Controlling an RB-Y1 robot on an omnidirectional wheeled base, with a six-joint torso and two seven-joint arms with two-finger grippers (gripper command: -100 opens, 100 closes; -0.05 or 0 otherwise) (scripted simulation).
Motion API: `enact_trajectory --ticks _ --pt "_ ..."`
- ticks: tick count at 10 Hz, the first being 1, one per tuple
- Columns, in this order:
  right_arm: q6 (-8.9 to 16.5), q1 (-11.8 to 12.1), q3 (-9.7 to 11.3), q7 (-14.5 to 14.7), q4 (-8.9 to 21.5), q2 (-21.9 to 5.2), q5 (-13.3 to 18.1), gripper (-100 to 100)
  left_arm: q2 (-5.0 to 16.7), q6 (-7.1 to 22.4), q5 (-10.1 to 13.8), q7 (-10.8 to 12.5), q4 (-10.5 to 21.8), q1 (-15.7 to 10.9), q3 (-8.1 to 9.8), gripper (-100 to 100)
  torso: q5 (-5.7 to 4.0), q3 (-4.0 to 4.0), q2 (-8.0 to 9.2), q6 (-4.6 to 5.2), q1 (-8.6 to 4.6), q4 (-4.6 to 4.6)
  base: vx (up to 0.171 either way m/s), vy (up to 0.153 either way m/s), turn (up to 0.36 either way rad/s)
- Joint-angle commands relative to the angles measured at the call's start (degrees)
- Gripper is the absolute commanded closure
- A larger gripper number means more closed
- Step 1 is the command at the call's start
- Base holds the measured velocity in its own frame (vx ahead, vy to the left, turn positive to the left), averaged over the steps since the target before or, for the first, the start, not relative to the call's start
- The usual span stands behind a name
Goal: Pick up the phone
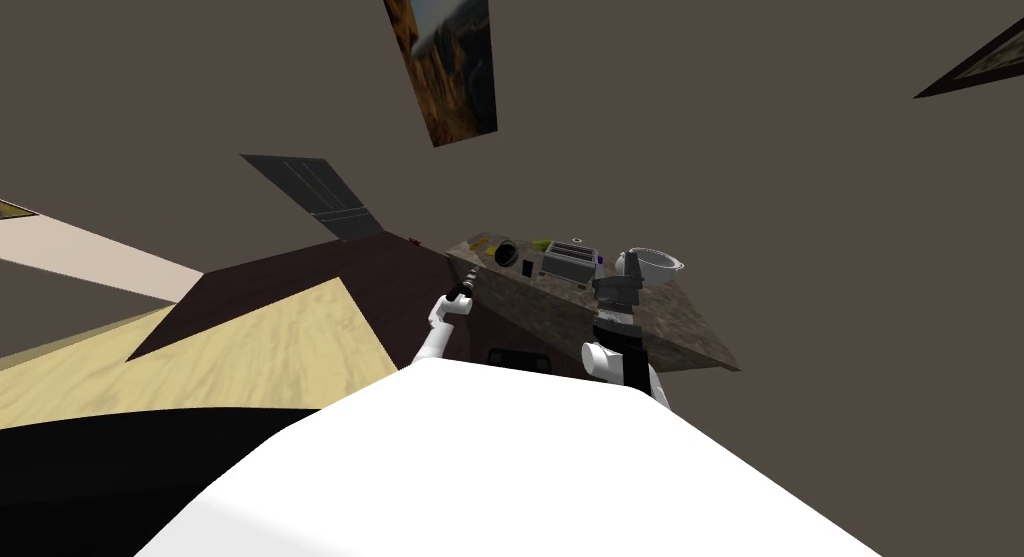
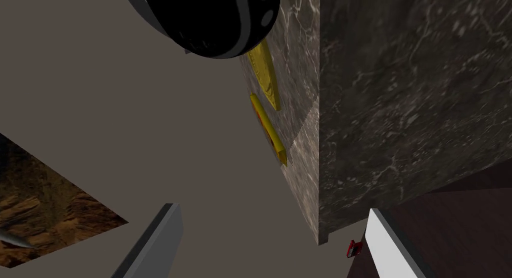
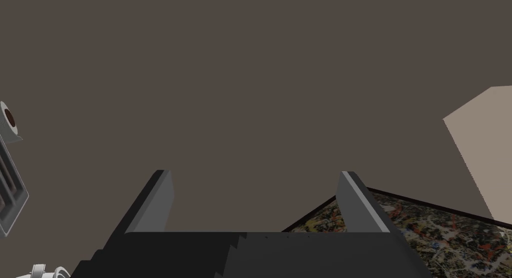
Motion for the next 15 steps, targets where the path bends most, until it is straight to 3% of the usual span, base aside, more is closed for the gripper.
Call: enact_trajectory --ticks 1,2,4,8,9,10,12,15 --pt "0.0 0.0 0.0 0.0 0.0 0.0 0.0 0 0.18 1.89 0.11 0.04 0.54 -0.46 -0.03 -100 0.0 0.0 0.0 0.0 0.0 0.0 -0.007 0.01 0.005" --pt "0.0 0.0 0.0 0.0 0.0 0.0 0.0 0 0.41 4.04 0.01 0.05 3.16 -3.07 -0.02 -100 0.0 -0.01 -0.01 -0.01 -0.01 0.0 -0.019 0.013 -0.045" --pt "0.0 0.0 0.0 0.0 0.0 0.0 0.0 0 0.41 6.13 0.01 0.05 4.07 -3.89 -0.02 -100 0.0 0.0 0.0 0.0 -0.02 0.0 -0.012 0.008 -0.014" --pt "0.0 0.0 0.0 0.0 0.0 0.0 0.0 0 0.89 13.52 -0.15 -0.01 11.25 -11.01 0.08 -100 -0.01 -0.02 -0.03 0.01 -0.05 0.0 -0.01 0.005 -0.04" --pt "0.0 0.0 0.0 0.0 0.0 0.0 0.0 0 0.89 14.62 -0.15 -0.01 11.32 -11.01 0.08 -100 -0.01 -0.02 -0.03 0.0 -0.05 -0.01 0.0 0.0 0.0" --pt "0.0 0.0 0.0 0.0 0.0 0.0 0.0 0 1.12 16.42 -0.21 -0.07 14.14 -13.72 0.17 -100 -0.01 -0.02 -0.04 -0.01 -0.05 -0.01 -0.004 -0.005 -0.052" --pt "0.0 0.0 0.0 0.0 0.0 0.0 0.0 0 1.12 18.82 -0.21 -0.07 15.0 -14.67 0.17 -100 -0.02 -0.03 -0.05 0.0 -0.09 -0.01 -0.001 -0.002 -0.018" --pt "0.0 0.0 0.0 0.0 0.0 0.0 0.0 0 1.57 24.37 -0.31 -0.28 20.42 -20.28 0.44 -100 -0.02 -0.04 -0.07 -0.01 -0.1 -0.02 0.003 -0.012 -0.047"
